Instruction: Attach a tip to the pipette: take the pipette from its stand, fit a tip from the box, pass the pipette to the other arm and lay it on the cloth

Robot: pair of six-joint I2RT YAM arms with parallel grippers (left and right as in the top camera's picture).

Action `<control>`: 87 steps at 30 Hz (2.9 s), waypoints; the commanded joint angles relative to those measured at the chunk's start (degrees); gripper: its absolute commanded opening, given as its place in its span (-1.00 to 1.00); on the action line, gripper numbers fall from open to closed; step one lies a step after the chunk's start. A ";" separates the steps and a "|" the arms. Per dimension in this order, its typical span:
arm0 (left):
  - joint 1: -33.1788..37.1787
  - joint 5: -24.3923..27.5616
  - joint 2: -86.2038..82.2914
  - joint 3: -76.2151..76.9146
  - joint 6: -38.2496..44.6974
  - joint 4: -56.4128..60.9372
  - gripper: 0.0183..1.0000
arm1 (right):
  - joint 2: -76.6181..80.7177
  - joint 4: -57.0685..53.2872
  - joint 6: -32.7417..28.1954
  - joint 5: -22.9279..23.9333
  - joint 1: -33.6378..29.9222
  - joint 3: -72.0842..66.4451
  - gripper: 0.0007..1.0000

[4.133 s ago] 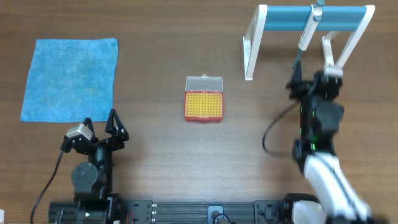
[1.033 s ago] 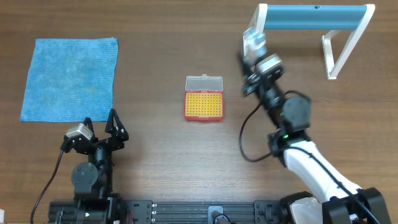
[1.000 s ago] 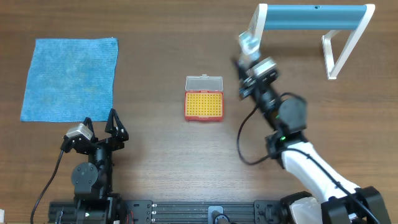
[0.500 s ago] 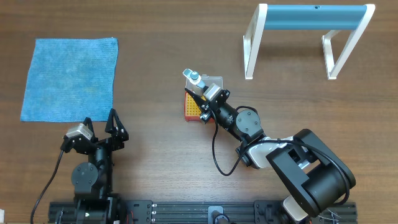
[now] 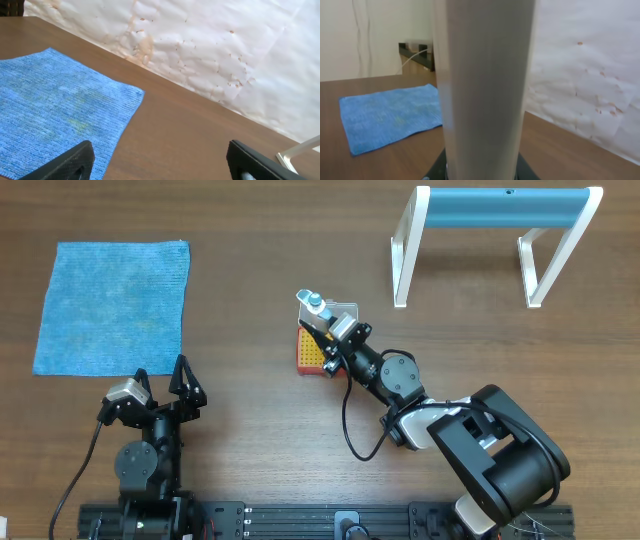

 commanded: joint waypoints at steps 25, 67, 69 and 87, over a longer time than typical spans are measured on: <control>0.35 0.35 -0.31 -0.13 0.96 -0.26 0.71 | 3.93 0.52 1.57 0.76 -1.75 0.09 -0.85; 0.35 0.35 -0.31 -0.13 0.96 -0.26 0.71 | 7.48 0.44 6.64 0.72 -1.92 2.78 -0.85; 0.35 0.35 -0.31 -0.13 0.96 -0.26 0.71 | 7.48 0.17 6.75 0.72 -1.92 2.62 -0.85; 0.35 0.35 -0.31 -0.13 0.94 -0.26 0.71 | 13.31 0.55 6.71 0.74 -2.58 0.50 -0.85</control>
